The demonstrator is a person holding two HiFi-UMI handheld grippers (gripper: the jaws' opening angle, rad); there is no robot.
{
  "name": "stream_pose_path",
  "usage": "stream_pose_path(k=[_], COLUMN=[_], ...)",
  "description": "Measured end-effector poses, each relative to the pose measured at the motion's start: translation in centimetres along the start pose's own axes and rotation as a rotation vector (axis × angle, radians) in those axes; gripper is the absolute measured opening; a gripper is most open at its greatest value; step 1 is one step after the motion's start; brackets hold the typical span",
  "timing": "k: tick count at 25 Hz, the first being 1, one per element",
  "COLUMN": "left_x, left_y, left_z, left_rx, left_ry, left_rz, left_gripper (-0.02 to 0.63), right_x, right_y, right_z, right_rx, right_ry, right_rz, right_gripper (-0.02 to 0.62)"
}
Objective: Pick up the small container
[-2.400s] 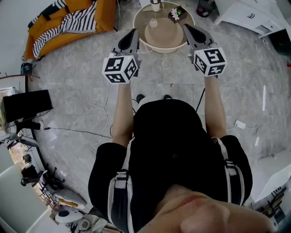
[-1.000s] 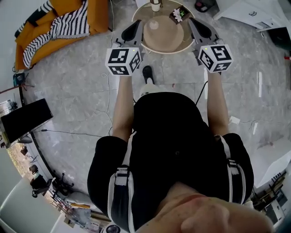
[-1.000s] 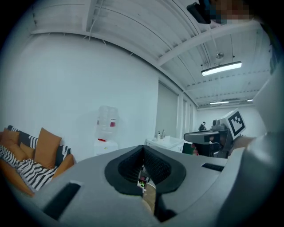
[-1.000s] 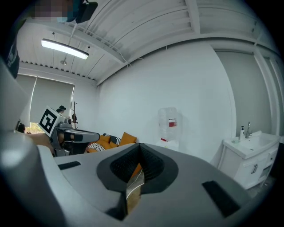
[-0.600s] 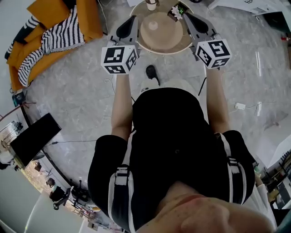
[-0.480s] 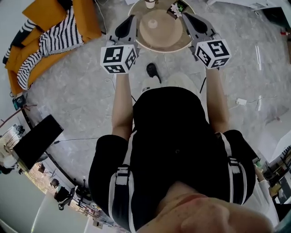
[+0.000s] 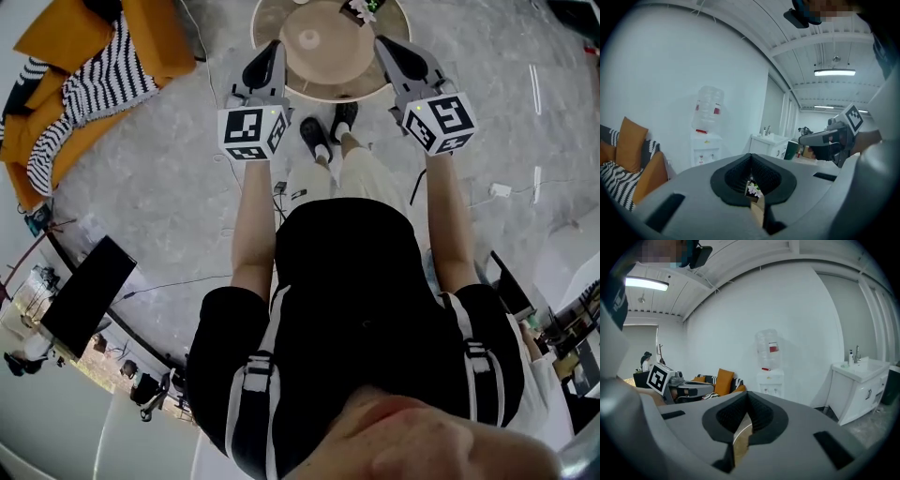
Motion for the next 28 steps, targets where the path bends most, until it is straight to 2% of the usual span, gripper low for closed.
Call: stream_pose_path(k=[6,12,17,22,28], left_x=[-4.0,-6.9,-8.9,-10.5,-12.5], left_y=[1.0,2.1,2.5,2.7,3.9], left_z=[6.6,15.1,21.9,27.6,32.4], left_rx=[0.014,0.062,0.058,0.07,0.065], left_ry=[0.04,0.073,0.137,0.155,0.182], left_rz=[0.026,0.081,0.098,0.099,0.093], left_gripper=[0.018,0.018,0.018,0.02,0.02], right_x=[-2.8,-5.3,-6.6,-7.8,-9.8], right_y=[-2.5,-4.1,-5.4,-6.6,-8.1], right_z=[4.5,9.5,14.2,18.2,20.5], right_rx=[-0.016,-0.047,-0.085,-0.094,-0.088], right_ry=[0.026,0.051,0.078,0.102,0.11], right_rz=[-0.02,-0.052,-0.055,-0.065,-0.079], right_gripper=[0.003,0.003,0.003,0.003,0.003])
Point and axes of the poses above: the fingertips, and each gripper's own axes: x backward along the fingers, y to its left, z out of its underside, the point moved 2 cm from there along x, backward along the fingers, and after that the axes turned 8 degrees about -y, right-handed, at the moved point
